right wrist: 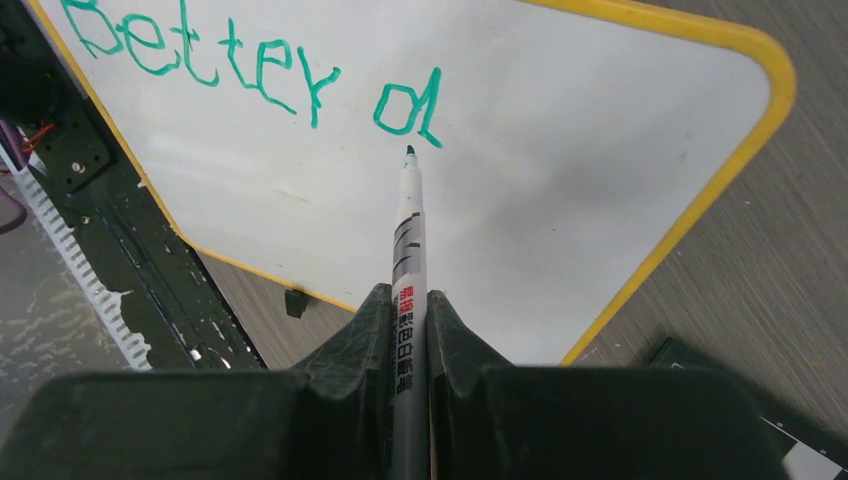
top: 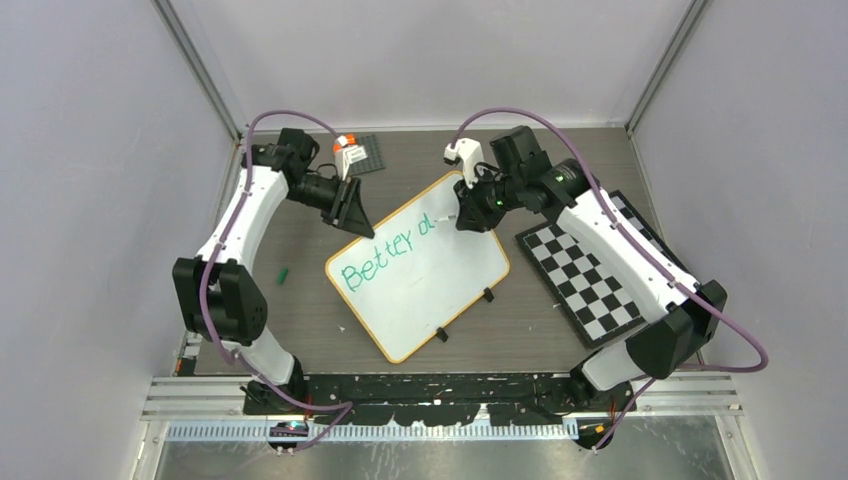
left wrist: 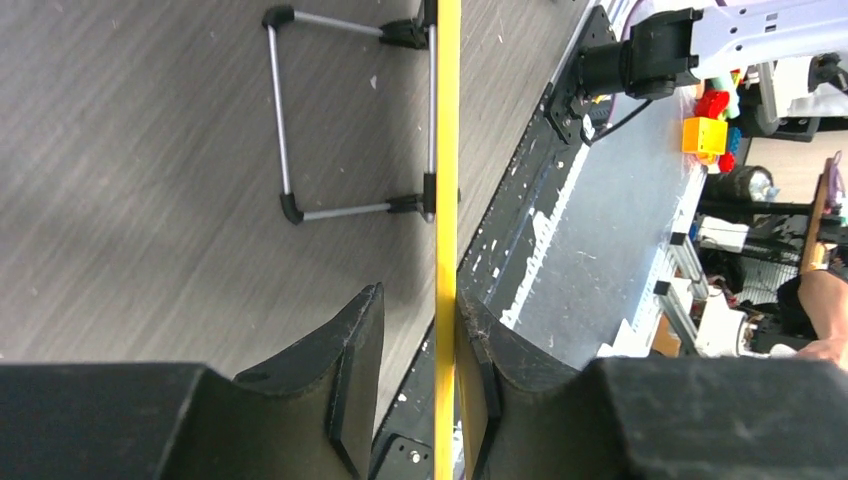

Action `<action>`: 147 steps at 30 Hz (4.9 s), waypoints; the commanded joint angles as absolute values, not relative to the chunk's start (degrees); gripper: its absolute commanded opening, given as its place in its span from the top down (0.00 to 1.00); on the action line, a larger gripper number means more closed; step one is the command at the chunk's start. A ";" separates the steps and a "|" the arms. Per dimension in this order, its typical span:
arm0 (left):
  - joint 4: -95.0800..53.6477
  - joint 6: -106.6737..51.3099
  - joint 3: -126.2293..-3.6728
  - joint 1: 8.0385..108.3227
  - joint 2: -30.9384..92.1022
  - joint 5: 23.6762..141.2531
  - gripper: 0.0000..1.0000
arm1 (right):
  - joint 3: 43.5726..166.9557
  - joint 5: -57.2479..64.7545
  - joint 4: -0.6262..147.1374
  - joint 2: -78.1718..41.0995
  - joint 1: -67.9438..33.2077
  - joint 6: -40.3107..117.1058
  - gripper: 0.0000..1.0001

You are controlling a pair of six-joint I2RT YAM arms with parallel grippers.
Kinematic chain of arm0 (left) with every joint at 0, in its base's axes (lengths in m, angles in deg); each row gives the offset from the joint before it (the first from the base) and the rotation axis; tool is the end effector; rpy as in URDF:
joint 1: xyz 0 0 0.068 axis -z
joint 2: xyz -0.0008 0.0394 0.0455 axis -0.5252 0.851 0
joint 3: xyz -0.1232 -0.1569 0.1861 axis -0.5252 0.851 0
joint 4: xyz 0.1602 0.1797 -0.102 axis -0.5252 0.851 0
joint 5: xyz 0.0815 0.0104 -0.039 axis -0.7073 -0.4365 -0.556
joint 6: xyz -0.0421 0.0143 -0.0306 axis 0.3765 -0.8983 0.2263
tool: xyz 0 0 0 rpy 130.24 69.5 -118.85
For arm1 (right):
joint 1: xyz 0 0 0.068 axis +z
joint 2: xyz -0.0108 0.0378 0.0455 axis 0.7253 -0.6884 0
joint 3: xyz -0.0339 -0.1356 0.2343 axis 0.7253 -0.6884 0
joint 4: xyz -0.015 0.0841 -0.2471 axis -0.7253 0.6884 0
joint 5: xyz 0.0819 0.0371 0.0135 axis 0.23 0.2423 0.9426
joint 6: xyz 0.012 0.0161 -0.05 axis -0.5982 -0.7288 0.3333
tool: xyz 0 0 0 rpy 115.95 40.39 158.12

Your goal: Write a sentence on the whiteboard

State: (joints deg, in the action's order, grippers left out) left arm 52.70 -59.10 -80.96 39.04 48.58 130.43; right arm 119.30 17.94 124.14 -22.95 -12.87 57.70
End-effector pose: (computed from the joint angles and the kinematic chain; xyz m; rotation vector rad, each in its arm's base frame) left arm 0.3006 -0.0687 0.3232 0.7443 2.4039 -1.3015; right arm 0.2524 0.1837 0.3758 -1.1086 2.1417 0.6282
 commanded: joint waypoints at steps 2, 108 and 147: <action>52.53 -59.03 -88.06 43.17 52.71 127.63 0.70 | 122.10 18.98 125.20 -19.81 -14.70 59.94 1.00; 61.19 -67.52 -98.69 53.39 63.45 123.33 1.00 | 116.01 13.52 122.61 -20.11 -17.28 61.13 1.00; 61.08 -67.31 -98.13 53.48 62.94 123.16 1.00 | 116.38 10.85 123.76 -19.97 -17.76 62.44 1.00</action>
